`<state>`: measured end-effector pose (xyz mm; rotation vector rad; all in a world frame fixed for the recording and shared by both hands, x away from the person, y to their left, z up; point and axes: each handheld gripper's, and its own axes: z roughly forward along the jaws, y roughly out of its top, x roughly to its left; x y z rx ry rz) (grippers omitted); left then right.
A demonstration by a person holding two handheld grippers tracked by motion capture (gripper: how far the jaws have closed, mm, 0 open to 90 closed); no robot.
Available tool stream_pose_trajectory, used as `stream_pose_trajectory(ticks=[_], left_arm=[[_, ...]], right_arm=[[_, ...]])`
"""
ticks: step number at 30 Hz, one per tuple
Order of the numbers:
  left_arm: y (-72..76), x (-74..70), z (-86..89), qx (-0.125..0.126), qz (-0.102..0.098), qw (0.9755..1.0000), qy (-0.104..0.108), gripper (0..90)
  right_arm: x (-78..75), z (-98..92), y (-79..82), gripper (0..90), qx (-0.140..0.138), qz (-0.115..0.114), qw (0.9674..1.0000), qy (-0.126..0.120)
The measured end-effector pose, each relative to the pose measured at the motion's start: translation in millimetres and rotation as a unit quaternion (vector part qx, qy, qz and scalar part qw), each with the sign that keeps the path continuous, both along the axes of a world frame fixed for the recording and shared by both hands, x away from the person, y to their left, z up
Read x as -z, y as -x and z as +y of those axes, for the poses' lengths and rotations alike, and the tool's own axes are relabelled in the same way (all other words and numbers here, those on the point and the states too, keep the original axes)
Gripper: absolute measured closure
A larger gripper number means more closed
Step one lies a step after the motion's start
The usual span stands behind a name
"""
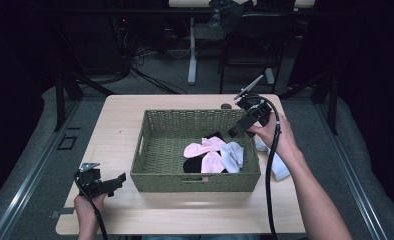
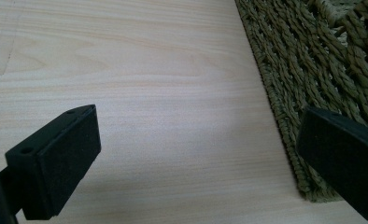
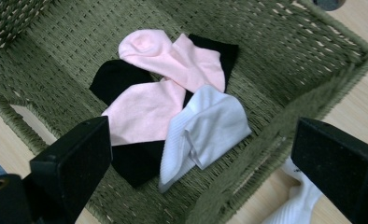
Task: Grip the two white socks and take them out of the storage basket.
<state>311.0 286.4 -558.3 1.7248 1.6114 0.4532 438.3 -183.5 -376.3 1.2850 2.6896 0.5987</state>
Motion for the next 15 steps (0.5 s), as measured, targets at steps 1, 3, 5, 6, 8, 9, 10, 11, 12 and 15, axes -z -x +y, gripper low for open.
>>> stream_pose_trajectory(ticks=[1, 3, 5, 6, 8, 9, 10, 11, 12, 15], left_arm=[[0.0, 0.1, 0.1, 0.0, 0.0, 1.0, 0.001, 0.3], [0.0, 0.1, 0.1, 0.0, 0.0, 1.0, 0.001, 0.3], [-0.1, 0.1, -0.2, 0.001, 0.0, 1.0, 0.001, 0.3], [-0.2, 0.2, -0.4, 0.002, 0.0, 1.0, 0.002, 0.3], [-0.2, 0.0, -0.3, 0.003, 0.001, 1.0, 0.002, 0.3], [-0.3, 0.1, -0.4, 0.004, 0.001, 1.0, 0.002, 0.3], [-0.3, 0.1, -0.4, 0.004, 0.001, 1.0, 0.002, 0.3], [-0.3, 0.1, -0.4, 0.004, 0.001, 1.0, 0.002, 0.3], [-0.4, 0.1, -0.3, 0.004, 0.001, 1.0, 0.002, 0.3], [-0.3, 0.2, -0.3, 0.003, 0.0, 1.0, 0.003, 0.3]], right_arm=[[3.4, 5.1, -0.6, 5.2, -0.003, 0.002, 1.0, 0.0], [6.8, 9.8, -1.5, 5.4, -0.007, 0.003, 1.0, -0.001], [11.1, 14.3, -2.4, 5.6, -0.008, 0.007, 0.9999, 0.0], [13.5, 16.2, -3.1, 5.6, -0.01, 0.008, 0.9999, 0.002], [16.3, 18.1, -3.9, 5.8, -0.012, 0.011, 0.9998, 0.006], [21.6, 21.1, -5.9, 6.3, -0.019, 0.019, 0.9995, 0.014], [21.6, 21.1, -5.9, 6.3, -0.019, 0.019, 0.9995, 0.014], [24.6, 23.1, -6.3, 6.6, -0.016, 0.022, 0.9996, 0.012], [30.5, 25.8, -7.4, 6.9, -0.015, 0.027, 0.9993, 0.019], [40.1, 27.8, -10.3, 8.0, -0.013, 0.035, 0.999, 0.025]])
